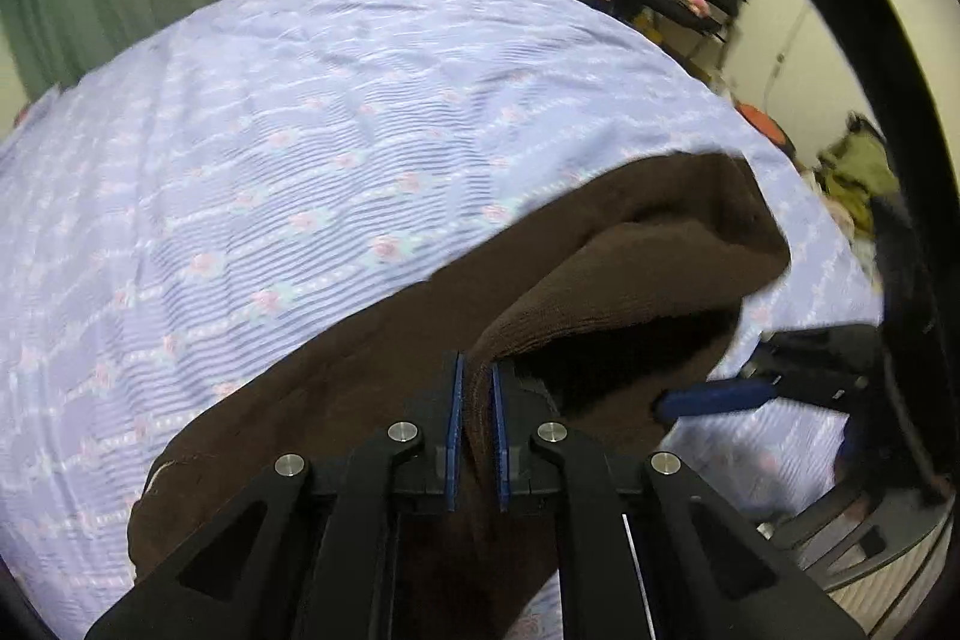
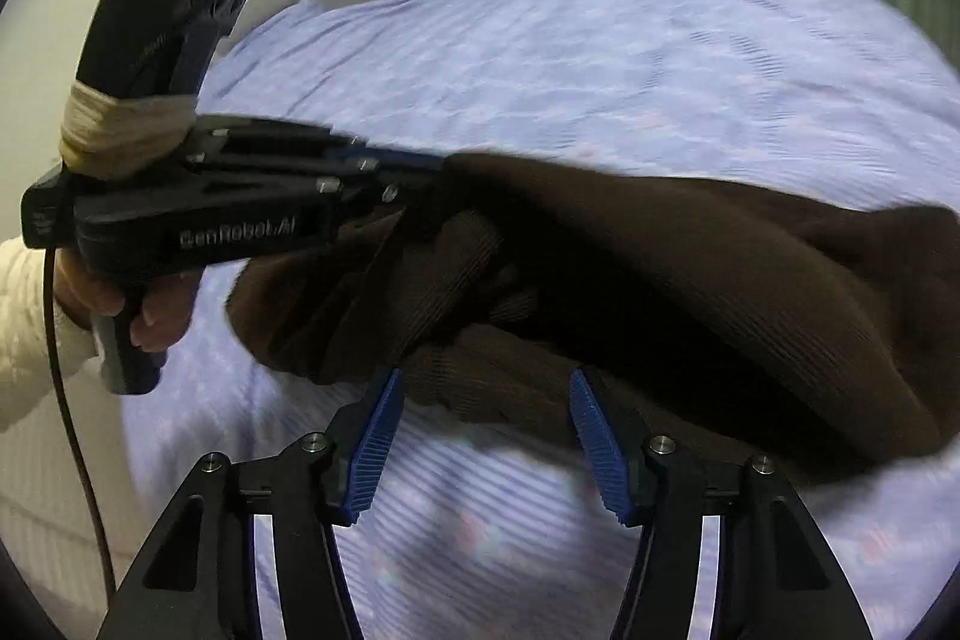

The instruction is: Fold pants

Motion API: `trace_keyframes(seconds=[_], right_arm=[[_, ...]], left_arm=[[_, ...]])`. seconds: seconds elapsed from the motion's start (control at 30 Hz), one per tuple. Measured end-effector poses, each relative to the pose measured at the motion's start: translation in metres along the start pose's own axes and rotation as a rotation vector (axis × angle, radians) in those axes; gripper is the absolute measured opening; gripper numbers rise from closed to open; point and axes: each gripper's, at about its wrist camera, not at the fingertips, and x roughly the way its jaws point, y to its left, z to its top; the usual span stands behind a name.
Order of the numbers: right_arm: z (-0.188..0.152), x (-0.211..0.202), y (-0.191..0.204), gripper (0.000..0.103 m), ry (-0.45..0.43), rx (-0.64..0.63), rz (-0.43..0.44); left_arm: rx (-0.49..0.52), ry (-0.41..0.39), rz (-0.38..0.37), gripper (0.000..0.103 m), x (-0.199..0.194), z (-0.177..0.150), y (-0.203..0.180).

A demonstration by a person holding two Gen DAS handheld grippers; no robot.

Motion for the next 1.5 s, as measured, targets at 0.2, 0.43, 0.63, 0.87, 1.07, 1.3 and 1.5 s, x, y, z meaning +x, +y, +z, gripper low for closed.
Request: trace_keyframes(seconds=[0.2, 0.43, 0.63, 0.87, 1.07, 1.3, 1.5], right_arm=[[0.013, 0.041, -0.004, 0.059, 0.071, -0.037, 0.078], [-0.006, 0.048, 0.012, 0.024, 0.131, 0.006, 0.106], [-0.044, 0.034, 0.028, 0.011, 0.147, 0.165, 0.009], [-0.056, 0.03, 0.045, 0.011, 0.1, 0.263, -0.104], [-0.037, 0.037, 0.065, 0.011, 0.08, 0.123, -0.184], [-0.026, 0.041, 0.056, 0.012, 0.071, 0.106, -0.173], [-0.034, 0.039, 0.053, 0.011, 0.089, 0.146, -0.178]], left_arm=[[-0.059, 0.023, -0.004, 0.011, 0.009, -0.01, 0.015], [-0.144, 0.063, -0.049, 0.061, -0.008, -0.028, 0.015], [-0.179, 0.06, 0.154, 0.076, -0.061, -0.083, 0.035], [-0.358, 0.071, 0.347, 0.079, -0.095, -0.144, 0.119], [-0.482, 0.071, 0.229, 0.079, -0.055, -0.155, 0.149], [-0.608, 0.081, 0.254, 0.037, -0.031, -0.151, 0.149], [-0.604, 0.105, 0.382, 0.037, -0.038, -0.158, 0.156]])
